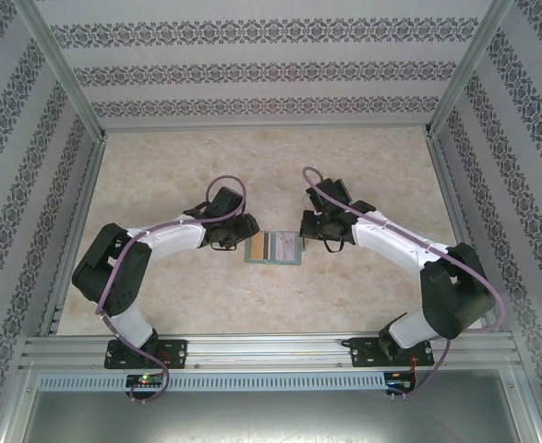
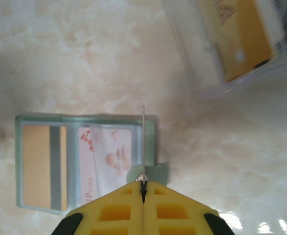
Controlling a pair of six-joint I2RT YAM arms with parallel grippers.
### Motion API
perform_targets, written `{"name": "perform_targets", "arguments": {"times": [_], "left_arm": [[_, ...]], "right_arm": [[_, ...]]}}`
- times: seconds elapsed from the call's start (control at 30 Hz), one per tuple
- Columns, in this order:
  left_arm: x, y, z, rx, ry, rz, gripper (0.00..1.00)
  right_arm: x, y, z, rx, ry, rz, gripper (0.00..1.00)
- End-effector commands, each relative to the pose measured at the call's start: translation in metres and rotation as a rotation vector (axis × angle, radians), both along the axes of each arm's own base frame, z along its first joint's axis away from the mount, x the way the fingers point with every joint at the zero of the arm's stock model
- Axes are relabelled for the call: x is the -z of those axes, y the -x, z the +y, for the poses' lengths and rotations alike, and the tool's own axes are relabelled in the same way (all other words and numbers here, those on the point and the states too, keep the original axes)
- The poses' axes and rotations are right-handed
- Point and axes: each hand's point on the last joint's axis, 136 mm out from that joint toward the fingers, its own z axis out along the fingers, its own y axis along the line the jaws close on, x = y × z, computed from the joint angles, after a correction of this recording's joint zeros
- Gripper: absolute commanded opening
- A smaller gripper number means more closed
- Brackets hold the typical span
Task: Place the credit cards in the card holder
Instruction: Pick up the credit card from the storage box, then turn over the card slot in the card holder.
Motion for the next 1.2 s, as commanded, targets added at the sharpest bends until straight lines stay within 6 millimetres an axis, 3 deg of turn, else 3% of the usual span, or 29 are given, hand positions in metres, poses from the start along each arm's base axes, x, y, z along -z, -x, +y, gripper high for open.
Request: {"name": "perform_targets", "arguments": {"times": [0.0,0.17,0.33,0.5,0.7,1.17], "left_arm": [[-0.003,0.005,0.002,0.024,0.006,0.003,0.55],[0.001,0.007,0.002,0.032,0.008,0.015,0.54],[0.004,0.008,0.000,0.031,0.024,0.021,0.55],[0.004,0.007,-0.004,0.037,0.042,0.027,0.54],[0.008,0.010,-0.004,0.047,0.038,0.040,0.54],[0.024,0.016,-0.008,0.071,0.036,0.087,0.53]], "right_arm": [[-0.004,0.001,0.021,0.003,-0.104,-0.006,0.00],[0.003,0.005,0.020,0.014,-0.090,-0.011,0.00],[-0.012,0.003,0.026,-0.011,-0.107,-0.058,0.00],[0.018,0.010,0.017,0.005,-0.021,0.013,0.00],[0.028,0.013,0.004,0.022,0.013,0.017,0.00],[0.051,0.017,0.011,0.031,-0.069,0.062,0.00]]}}
